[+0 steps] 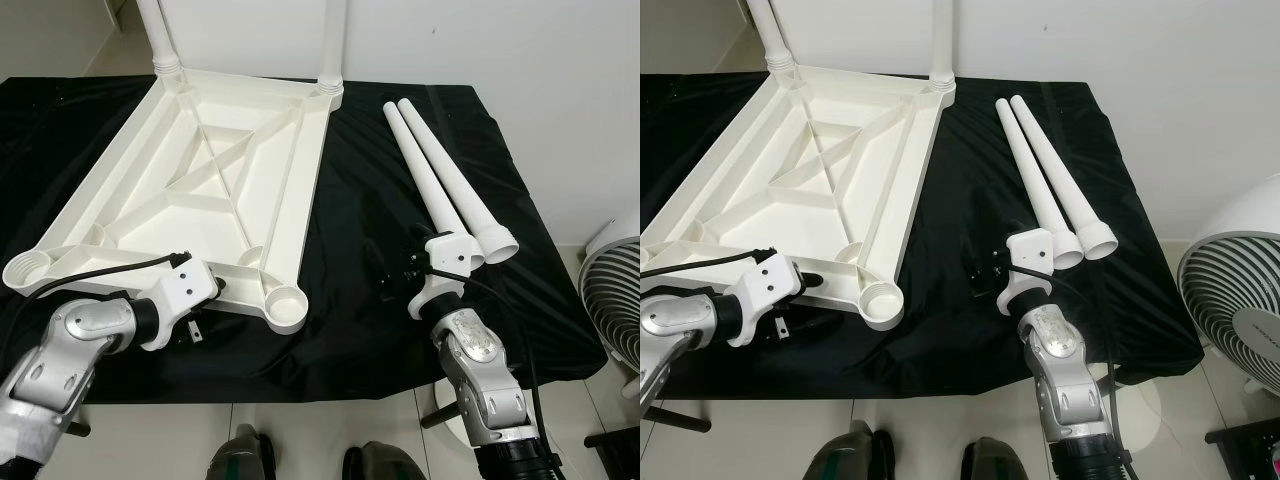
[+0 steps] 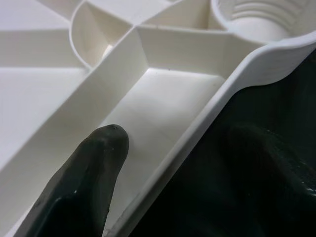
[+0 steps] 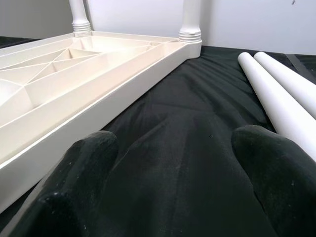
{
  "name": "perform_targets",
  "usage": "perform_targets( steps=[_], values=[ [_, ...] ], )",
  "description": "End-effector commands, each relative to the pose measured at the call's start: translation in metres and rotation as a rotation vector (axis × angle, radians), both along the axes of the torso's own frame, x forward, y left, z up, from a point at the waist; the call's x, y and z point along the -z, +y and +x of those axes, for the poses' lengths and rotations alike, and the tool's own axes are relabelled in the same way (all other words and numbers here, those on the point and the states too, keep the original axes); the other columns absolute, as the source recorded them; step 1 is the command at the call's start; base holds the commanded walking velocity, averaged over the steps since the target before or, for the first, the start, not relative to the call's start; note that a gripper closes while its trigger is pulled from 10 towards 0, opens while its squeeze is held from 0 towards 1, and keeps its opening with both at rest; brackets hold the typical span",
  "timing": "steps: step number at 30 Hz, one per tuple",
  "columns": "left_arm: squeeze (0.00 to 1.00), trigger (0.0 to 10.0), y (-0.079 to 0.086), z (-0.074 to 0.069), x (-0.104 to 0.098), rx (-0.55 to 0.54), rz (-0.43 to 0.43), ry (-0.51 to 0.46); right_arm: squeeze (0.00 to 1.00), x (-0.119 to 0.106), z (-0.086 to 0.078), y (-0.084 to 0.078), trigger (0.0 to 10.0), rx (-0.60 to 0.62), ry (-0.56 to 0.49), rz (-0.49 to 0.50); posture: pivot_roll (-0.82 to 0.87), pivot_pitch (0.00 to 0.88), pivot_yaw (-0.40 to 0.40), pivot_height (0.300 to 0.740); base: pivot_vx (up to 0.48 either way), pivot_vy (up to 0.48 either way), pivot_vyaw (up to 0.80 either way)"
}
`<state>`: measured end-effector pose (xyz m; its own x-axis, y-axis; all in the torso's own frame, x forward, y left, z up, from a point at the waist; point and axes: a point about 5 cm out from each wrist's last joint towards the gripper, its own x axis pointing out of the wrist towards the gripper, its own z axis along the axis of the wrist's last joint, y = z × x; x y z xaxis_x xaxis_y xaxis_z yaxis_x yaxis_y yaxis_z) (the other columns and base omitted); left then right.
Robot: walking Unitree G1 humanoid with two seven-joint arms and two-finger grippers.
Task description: Building children table
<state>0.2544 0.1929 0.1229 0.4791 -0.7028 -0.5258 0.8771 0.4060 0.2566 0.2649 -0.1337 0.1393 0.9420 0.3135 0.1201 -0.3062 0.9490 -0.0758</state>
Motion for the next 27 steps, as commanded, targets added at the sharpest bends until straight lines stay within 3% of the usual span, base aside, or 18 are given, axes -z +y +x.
perform_targets(
  steps=[1,4,5,6,7,11,12,14,17,18,19,20,27],
  values=[
    [0.00,10.0,0.000,-0.003,0.006,0.048,-0.008,0.064,0.00,-0.001,0.001,0.001,10.0,0.000,0.004,-0.004,-0.05,0.083,0.044,0.740,0.000,0.000,0.00],
    [0.00,9.6,-0.001,-0.002,0.008,0.050,-0.012,0.070,0.00,-0.002,0.002,0.001,10.0,-0.001,0.000,-0.006,-0.05,0.083,0.044,0.740,0.000,0.000,0.00],
    [0.00,7.3,-0.002,-0.002,0.010,0.051,-0.013,0.075,0.00,-0.003,0.003,0.001,10.0,-0.002,-0.002,-0.006,-0.05,0.083,0.044,0.740,0.000,0.000,0.00],
    [0.00,7.3,-0.002,-0.002,0.010,0.051,-0.013,0.075,0.00,-0.003,0.003,0.001,10.0,-0.002,-0.002,-0.006,-0.05,0.083,0.044,0.740,0.000,0.000,0.00],
    [0.00,3.8,-0.004,-0.003,0.012,0.059,-0.018,0.093,0.00,-0.003,0.004,0.001,10.0,-0.001,-0.003,-0.009,-0.05,0.084,0.046,0.740,0.000,0.000,0.00],
    [0.00,3.5,-0.011,-0.003,0.013,0.066,-0.042,0.094,0.00,-0.004,0.004,0.001,10.0,0.002,-0.005,-0.008,-0.05,0.086,0.048,0.740,0.000,0.000,0.00],
    [0.00,2.3,-0.014,-0.003,0.013,0.066,-0.056,0.091,0.00,-0.004,0.005,0.001,10.0,0.004,-0.007,-0.006,-0.05,0.086,0.050,0.740,0.000,0.000,0.00],
    [0.00,2.3,-0.014,-0.003,0.013,0.066,-0.056,0.091,0.00,-0.004,0.005,0.001,10.0,0.004,-0.007,-0.006,-0.05,0.086,0.050,0.740,0.000,0.000,0.00],
    [0.00,0.5,-0.024,-0.006,0.014,0.069,-0.096,0.091,0.00,-0.005,0.004,0.002,10.0,0.009,-0.009,0.000,-0.06,0.087,0.049,0.740,0.000,0.000,0.00],
    [0.00,0.5,-0.024,-0.006,0.014,0.069,-0.096,0.091,0.00,-0.005,0.004,0.002,10.0,0.009,-0.009,0.000,-0.06,0.087,0.049,0.740,0.000,0.000,0.00],
    [0.00,1.6,-0.026,-0.007,0.015,0.071,-0.100,0.090,0.00,-0.005,0.005,0.002,10.0,0.010,-0.010,0.000,-0.06,0.086,0.048,0.740,0.000,0.000,0.00],
    [0.00,1.8,-0.028,-0.007,0.015,0.072,-0.103,0.088,0.00,-0.005,0.005,0.002,10.0,0.011,-0.011,0.000,-0.06,0.087,0.049,0.740,0.000,0.000,0.00],
    [0.00,1.8,-0.032,-0.007,0.015,0.067,-0.116,0.080,0.00,-0.005,0.005,0.002,10.0,0.013,-0.012,-0.001,-0.06,0.087,0.047,0.740,0.000,0.000,0.00]
  ],
)
